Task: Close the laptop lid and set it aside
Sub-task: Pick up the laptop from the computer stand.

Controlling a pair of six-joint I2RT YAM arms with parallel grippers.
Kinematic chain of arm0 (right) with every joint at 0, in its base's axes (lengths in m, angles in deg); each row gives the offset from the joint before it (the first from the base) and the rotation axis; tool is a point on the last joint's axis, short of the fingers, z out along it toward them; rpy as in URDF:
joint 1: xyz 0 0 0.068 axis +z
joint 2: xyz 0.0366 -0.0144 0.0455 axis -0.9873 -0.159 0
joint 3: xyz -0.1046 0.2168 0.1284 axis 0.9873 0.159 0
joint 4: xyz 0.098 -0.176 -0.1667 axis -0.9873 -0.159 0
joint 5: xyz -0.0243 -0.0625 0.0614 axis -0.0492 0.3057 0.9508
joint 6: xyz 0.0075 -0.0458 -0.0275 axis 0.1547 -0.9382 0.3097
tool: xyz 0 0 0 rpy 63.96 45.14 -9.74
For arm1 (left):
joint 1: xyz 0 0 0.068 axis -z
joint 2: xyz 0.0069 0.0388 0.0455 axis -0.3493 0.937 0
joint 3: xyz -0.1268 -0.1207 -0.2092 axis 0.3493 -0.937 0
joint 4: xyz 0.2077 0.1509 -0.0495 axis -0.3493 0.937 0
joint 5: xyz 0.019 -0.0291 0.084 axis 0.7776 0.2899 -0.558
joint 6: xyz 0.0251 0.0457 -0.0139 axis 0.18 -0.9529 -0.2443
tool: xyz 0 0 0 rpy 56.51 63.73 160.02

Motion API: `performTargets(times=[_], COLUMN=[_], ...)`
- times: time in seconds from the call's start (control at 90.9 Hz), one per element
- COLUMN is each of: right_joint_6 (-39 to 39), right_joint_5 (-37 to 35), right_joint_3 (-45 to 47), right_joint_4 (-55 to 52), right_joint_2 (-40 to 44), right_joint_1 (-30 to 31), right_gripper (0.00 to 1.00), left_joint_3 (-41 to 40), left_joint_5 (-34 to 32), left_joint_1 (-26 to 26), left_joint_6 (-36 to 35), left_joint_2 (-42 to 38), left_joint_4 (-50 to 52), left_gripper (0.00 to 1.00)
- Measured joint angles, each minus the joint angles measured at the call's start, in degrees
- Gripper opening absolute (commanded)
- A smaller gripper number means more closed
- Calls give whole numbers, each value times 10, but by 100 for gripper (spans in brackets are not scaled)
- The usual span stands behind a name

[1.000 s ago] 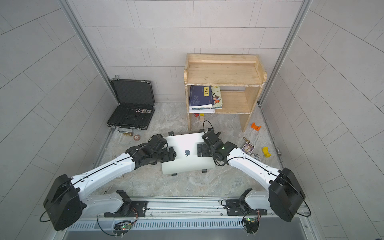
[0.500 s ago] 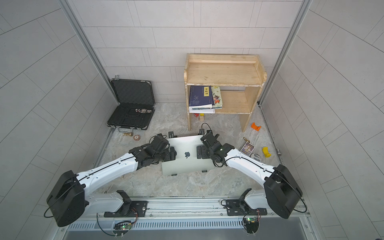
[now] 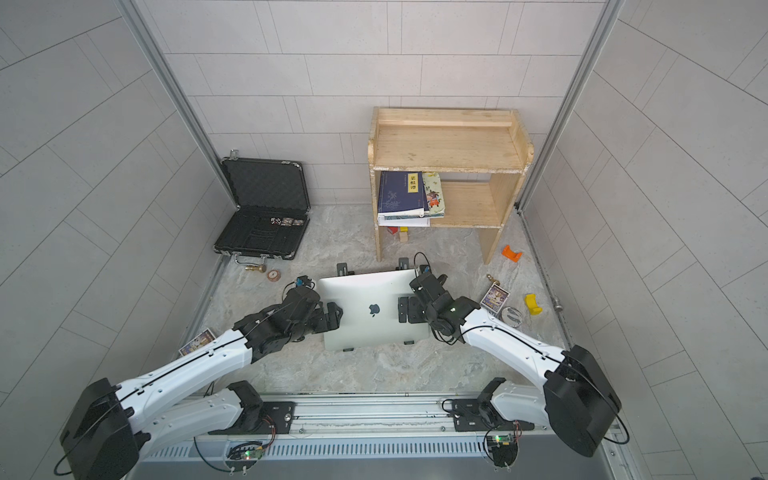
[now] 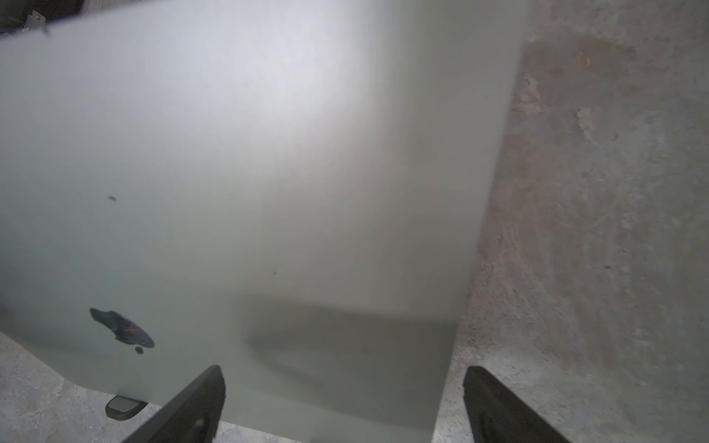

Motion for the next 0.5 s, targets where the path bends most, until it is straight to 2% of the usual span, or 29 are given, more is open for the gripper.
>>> performTargets(times=[0.253, 0.495], right_joint_6=[0, -7], right_joint_5=[20, 54], right_joint_3=[80, 170], right_joint_4=[23, 92], right_joint_2=[84, 155], right_joint_1=[-15, -16], right_gripper=[100, 100], left_joint_3=[-65, -112], left_joint_5=[3, 19], left_joint_1=[0, 0], left_joint_6=[23, 28], left_joint_2=[-44, -74], left_joint_4=[-14, -52], left_gripper=[93, 88])
